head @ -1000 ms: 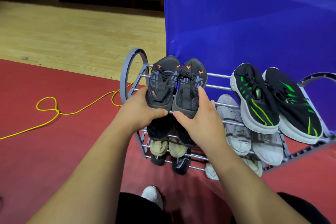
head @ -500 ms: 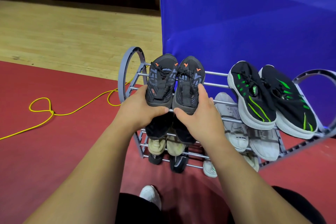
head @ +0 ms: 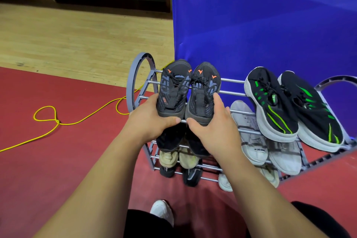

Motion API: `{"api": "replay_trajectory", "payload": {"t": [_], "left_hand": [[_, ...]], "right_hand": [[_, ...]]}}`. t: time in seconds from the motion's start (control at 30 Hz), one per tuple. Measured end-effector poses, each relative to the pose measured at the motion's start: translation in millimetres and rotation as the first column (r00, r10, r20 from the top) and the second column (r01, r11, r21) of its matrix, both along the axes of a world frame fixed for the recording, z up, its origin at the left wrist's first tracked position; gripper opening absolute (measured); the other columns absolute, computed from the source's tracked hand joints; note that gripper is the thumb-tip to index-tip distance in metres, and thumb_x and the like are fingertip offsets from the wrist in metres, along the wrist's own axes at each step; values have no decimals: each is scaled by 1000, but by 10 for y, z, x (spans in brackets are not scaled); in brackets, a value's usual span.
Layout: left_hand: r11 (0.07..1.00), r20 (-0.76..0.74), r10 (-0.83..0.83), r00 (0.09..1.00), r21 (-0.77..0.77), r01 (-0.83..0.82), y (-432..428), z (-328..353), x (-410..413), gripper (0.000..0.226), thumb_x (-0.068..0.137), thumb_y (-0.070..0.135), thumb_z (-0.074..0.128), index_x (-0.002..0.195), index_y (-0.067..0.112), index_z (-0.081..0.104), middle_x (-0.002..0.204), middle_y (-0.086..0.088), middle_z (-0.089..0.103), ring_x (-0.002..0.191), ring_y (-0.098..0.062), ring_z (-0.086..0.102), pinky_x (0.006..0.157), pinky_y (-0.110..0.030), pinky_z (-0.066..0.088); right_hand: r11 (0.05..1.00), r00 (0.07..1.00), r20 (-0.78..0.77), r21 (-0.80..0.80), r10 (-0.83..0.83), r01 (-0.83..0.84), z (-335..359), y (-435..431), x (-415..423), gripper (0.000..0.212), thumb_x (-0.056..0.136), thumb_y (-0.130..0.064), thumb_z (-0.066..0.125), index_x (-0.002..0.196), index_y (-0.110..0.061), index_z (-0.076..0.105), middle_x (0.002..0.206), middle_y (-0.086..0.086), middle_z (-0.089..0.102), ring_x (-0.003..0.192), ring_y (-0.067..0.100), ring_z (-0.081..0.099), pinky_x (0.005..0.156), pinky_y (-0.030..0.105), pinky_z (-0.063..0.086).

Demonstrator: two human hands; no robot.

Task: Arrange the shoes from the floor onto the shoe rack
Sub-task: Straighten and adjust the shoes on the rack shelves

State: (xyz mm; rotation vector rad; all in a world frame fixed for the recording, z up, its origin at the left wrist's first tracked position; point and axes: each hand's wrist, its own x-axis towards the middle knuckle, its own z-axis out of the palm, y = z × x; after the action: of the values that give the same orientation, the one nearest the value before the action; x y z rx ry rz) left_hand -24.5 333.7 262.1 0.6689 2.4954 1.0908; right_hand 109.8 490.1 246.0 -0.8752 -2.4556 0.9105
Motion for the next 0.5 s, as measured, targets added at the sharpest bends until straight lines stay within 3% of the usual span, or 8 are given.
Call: {"api": "replay_trajectory", "payload": {"t": [0.17, 0.37, 0.5], "left_hand": [[1000, -1, 0, 1000, 4, 0, -42, 43, 20, 79, 65, 53, 88, 135, 40, 52, 119, 26, 69, 109, 1, 66, 96, -32, 53], [1000, 3, 30, 1000, -1, -30, -95, 102, 59, 80, 65, 52, 89, 134, 40, 52, 118, 23, 69, 104, 0, 67, 89, -35, 57], [1000, 23, 13, 1000, -10, -13, -74, 179, 127, 75, 69, 43, 88, 135, 38, 51, 117, 23, 69, 104, 0, 67, 86, -25, 52]], "right_hand": [[1000, 1000, -21, -16, 17, -18, 47, 4, 43, 102, 76, -59, 75, 159, -30, 25, 147, -4, 50, 136, 20, 45, 100, 36, 44], [999, 996, -79, -5, 42, -42, -6, -1, 69, 100, 74, -60, 76, 157, -28, 29, 152, -7, 45, 141, 18, 40, 111, 36, 41], [996, 994, -67, 32, 81, -79, -31, 25, 71, 103, 74, -62, 73, 158, -27, 24, 152, -9, 41, 143, 14, 32, 115, 38, 39]]}}
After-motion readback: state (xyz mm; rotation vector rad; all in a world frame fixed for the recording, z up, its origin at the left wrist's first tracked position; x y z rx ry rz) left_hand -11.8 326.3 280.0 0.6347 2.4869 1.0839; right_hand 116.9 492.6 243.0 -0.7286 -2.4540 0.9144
